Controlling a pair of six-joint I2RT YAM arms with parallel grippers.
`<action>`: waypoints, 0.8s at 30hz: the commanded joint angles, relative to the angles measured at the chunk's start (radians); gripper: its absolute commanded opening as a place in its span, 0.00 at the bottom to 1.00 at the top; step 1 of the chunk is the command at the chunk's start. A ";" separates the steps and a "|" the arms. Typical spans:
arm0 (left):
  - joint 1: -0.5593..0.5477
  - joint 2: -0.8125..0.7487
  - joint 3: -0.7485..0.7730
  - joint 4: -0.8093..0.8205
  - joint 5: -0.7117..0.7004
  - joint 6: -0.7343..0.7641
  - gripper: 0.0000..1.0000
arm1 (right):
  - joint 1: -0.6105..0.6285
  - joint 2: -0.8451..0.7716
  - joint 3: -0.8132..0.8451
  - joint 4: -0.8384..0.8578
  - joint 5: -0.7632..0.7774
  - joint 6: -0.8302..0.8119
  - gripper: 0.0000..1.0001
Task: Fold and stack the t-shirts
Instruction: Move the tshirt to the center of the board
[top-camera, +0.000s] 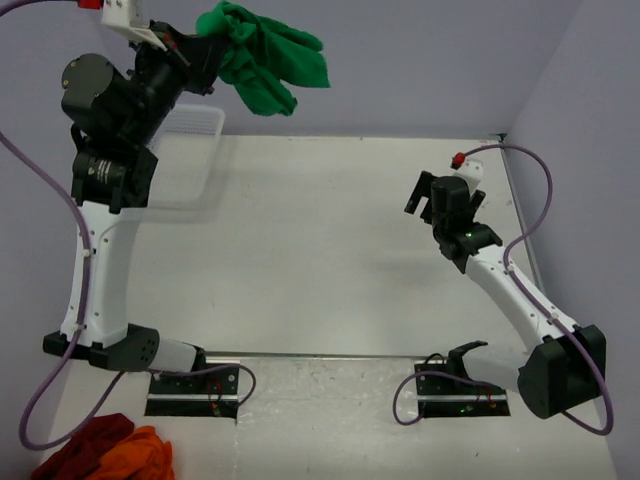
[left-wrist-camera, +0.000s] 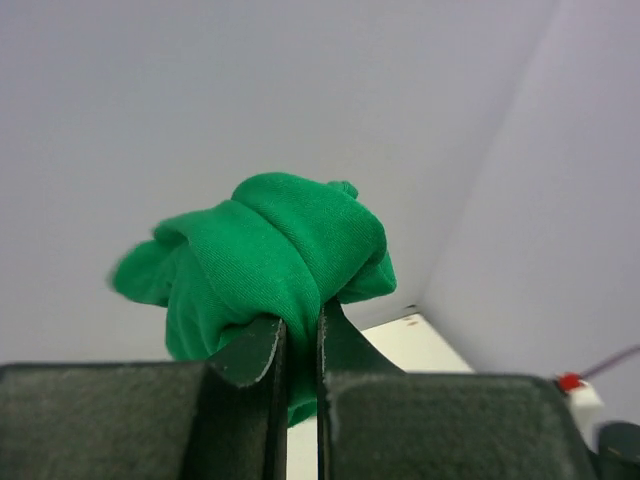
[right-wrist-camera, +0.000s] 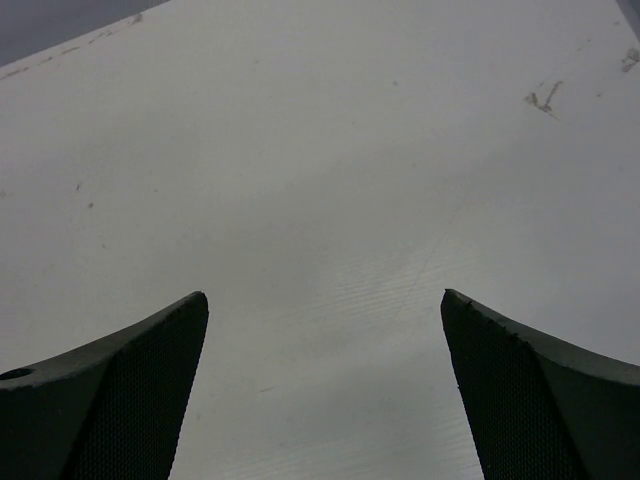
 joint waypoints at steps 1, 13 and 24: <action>-0.061 -0.051 -0.101 -0.076 0.100 -0.064 0.00 | -0.033 -0.068 0.033 -0.018 0.046 0.004 0.99; -0.171 -0.343 -0.904 0.178 0.169 -0.193 0.00 | -0.039 -0.211 0.019 -0.078 -0.045 -0.037 0.99; -0.466 -0.395 -1.084 0.205 0.054 -0.233 0.00 | -0.024 -0.212 -0.003 -0.081 -0.162 -0.053 0.99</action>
